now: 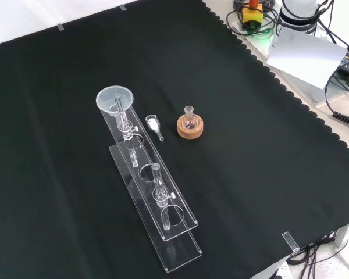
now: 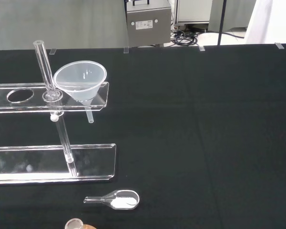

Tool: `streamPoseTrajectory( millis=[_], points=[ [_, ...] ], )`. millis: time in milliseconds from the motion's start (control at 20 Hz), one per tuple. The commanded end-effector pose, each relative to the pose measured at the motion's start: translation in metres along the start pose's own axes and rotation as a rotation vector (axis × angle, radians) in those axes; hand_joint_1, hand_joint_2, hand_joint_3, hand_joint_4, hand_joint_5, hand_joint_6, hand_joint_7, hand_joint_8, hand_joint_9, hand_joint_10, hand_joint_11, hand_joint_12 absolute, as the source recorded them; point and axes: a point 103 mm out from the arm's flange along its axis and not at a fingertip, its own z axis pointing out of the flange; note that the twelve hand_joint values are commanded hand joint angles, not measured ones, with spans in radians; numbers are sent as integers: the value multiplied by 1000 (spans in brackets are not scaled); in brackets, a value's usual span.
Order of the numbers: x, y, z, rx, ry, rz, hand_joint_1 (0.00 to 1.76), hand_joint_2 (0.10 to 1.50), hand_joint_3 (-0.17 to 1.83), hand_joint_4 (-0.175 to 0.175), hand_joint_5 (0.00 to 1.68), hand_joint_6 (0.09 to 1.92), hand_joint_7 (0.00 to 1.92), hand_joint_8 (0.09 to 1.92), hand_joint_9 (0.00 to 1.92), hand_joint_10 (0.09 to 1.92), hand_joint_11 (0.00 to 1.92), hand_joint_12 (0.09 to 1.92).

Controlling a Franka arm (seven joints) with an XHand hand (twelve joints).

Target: Pick up the funnel from the transparent funnel stand.

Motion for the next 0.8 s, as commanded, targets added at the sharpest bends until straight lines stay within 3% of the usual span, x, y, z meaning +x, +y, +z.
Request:
streamPoseTrajectory(
  millis=[50, 250, 800],
  points=[
    [0, 0, 0, -11, -7, 1, 115, 1085, 508, -6, 184, 133, 39, 478, 192, 605, 50, 1357],
    [-3, 1, 0, -12, -3, 6, 5, 1194, 413, 4, 164, 87, 1, 430, 128, 617, 2, 1335],
    [-5, 35, 7, 5, -11, 41, 0, 1204, 391, 2, 175, 87, 0, 426, 125, 623, 0, 1332]
  ],
)
